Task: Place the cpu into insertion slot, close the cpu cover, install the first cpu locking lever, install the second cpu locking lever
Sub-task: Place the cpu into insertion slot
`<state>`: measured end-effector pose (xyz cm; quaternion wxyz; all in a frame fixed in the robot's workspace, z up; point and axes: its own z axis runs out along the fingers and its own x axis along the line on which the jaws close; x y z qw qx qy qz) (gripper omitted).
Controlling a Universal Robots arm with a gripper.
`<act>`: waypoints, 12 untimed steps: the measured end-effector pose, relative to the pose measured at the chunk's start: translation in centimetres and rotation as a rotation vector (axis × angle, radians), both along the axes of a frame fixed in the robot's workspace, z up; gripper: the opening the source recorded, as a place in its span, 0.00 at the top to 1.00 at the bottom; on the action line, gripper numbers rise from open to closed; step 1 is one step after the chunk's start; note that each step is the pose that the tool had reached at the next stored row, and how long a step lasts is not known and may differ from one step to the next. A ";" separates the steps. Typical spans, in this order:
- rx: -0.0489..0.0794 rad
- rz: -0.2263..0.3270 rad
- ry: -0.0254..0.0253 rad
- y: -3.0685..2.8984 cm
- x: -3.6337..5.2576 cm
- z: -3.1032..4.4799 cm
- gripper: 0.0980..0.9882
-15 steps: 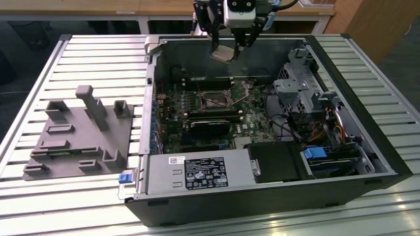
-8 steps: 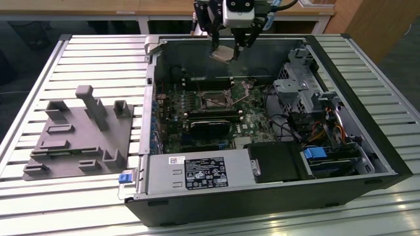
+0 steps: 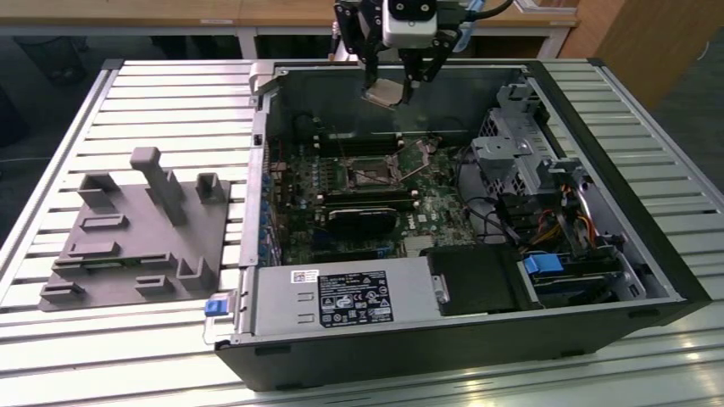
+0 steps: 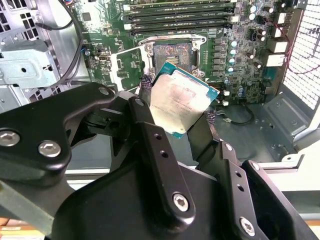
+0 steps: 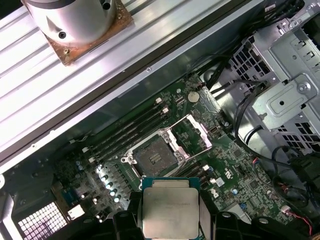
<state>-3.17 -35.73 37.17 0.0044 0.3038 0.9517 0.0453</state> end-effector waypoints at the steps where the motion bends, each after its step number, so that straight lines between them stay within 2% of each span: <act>1: 0.000 -0.003 0.0000 0.00 -0.01 -0.01 0.50; 12: 0.000 -0.033 0.0000 0.04 -0.06 -0.10 0.50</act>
